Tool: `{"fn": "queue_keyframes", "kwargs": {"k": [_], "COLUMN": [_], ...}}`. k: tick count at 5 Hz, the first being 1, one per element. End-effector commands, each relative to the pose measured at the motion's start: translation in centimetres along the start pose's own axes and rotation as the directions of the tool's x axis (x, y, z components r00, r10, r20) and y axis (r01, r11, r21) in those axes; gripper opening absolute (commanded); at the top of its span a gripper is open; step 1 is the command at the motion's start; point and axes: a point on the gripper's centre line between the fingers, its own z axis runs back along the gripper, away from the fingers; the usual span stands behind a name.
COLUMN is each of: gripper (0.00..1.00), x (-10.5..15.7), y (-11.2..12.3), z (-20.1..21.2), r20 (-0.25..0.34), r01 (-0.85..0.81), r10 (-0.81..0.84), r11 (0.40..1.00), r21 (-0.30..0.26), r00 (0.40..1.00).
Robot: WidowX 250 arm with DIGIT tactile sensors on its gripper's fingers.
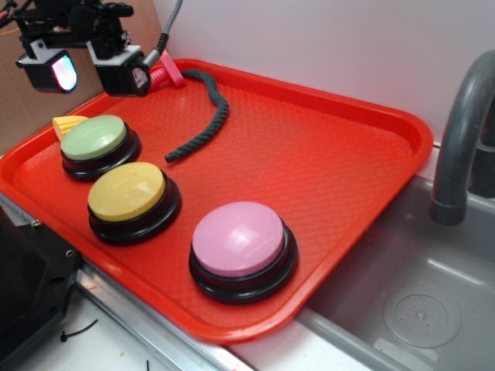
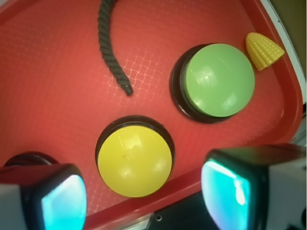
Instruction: Push the yellow button.
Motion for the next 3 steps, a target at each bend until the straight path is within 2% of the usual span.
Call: {"fn": "queue_keyframes", "kwargs": {"k": [1,3], "gripper": [1.00,1.00], "x": [0.6,0.2], "y": [-0.2,0.1], "z": [2.3,3.6], "r20": [0.058,0.071], "r01": [0.013,0.032], "r10": [-0.011,-0.030], "r11": [1.000,0.999], "r21": [-0.025,-0.020], "r00": [0.998,0.997]}}
